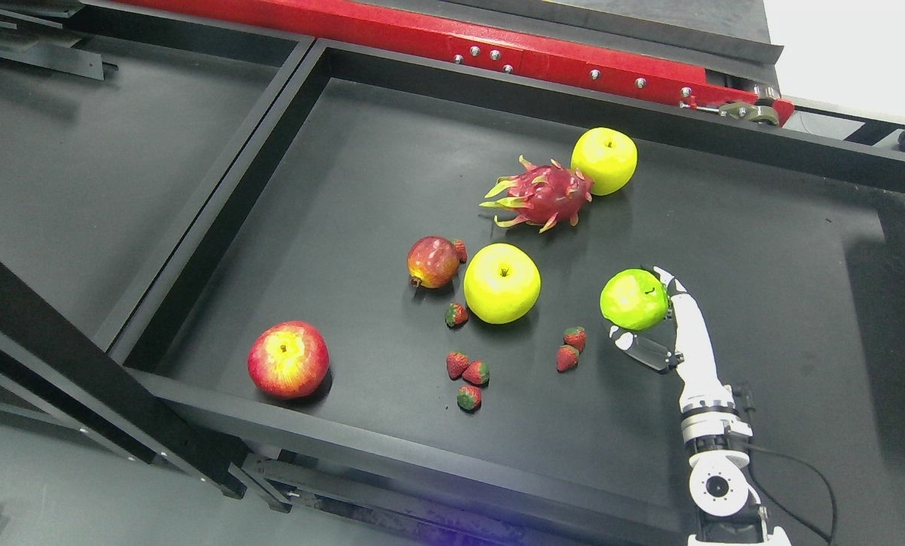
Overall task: Place green apple on left shelf middle layer
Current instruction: 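Lower the green apple onto the shelf layer and open the right hand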
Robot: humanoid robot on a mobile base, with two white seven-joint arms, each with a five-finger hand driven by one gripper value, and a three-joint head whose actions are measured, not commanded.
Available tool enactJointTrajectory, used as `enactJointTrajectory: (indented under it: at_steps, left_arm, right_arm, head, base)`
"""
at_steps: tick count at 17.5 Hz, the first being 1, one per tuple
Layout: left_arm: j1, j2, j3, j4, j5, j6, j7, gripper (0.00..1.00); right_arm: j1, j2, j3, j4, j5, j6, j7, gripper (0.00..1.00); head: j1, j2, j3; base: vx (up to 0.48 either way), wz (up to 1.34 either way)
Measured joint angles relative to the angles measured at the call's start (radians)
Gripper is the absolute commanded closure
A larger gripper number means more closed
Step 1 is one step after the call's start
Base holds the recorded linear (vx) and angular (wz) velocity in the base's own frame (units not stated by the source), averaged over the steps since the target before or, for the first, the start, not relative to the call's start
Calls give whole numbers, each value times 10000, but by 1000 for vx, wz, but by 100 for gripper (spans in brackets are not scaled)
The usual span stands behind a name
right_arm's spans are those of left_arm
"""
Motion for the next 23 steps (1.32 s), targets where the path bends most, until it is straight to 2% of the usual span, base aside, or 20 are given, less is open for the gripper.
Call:
enactJointTrajectory:
  at_steps: [3, 7, 8, 9, 11, 12, 13, 23]
  left_arm:
    - [1, 0, 1, 0, 0, -2, 0, 0]
    - [1, 0, 2, 0, 0, -6, 0, 0]
    - [1, 0, 2, 0, 0, -8, 0, 0]
    - [1, 0, 2, 0, 0, -16, 0, 0]
    - [1, 0, 2, 0, 0, -32, 0, 0]
    - [1, 0, 2, 0, 0, -46, 0, 0]
    - [1, 0, 2, 0, 0, -62, 0, 0]
    - [1, 0, 2, 0, 1, -8, 0, 0]
  right_arm:
    - [-244, 0, 75, 358, 259, 653, 89, 100]
    - [-387, 0, 143, 741, 445, 940, 106, 100]
    - [-407, 0, 156, 811, 470, 963, 107, 98]
    - [-426, 0, 167, 875, 490, 982, 123, 91]
    - [-453, 0, 187, 1002, 514, 1097, 121, 63]
    - [-462, 0, 196, 1050, 512, 1148, 59, 12]
    - [-471, 0, 203, 1093, 505, 1198, 38, 0]
    - [-504, 0, 246, 1201, 393, 788, 1, 0]
  head:
    - [0, 0, 0]
    - [0, 0, 0]
    - [0, 0, 0]
    - [0, 0, 0]
    - [0, 0, 0]
    - [0, 0, 0]
    - [0, 0, 0]
    - [0, -1, 0]
  base:
    - [38, -3]
    - [0, 0]
    - [0, 0]
    - [0, 0]
    - [0, 0]
    - [0, 0]
    - [0, 0]
    - [0, 0]
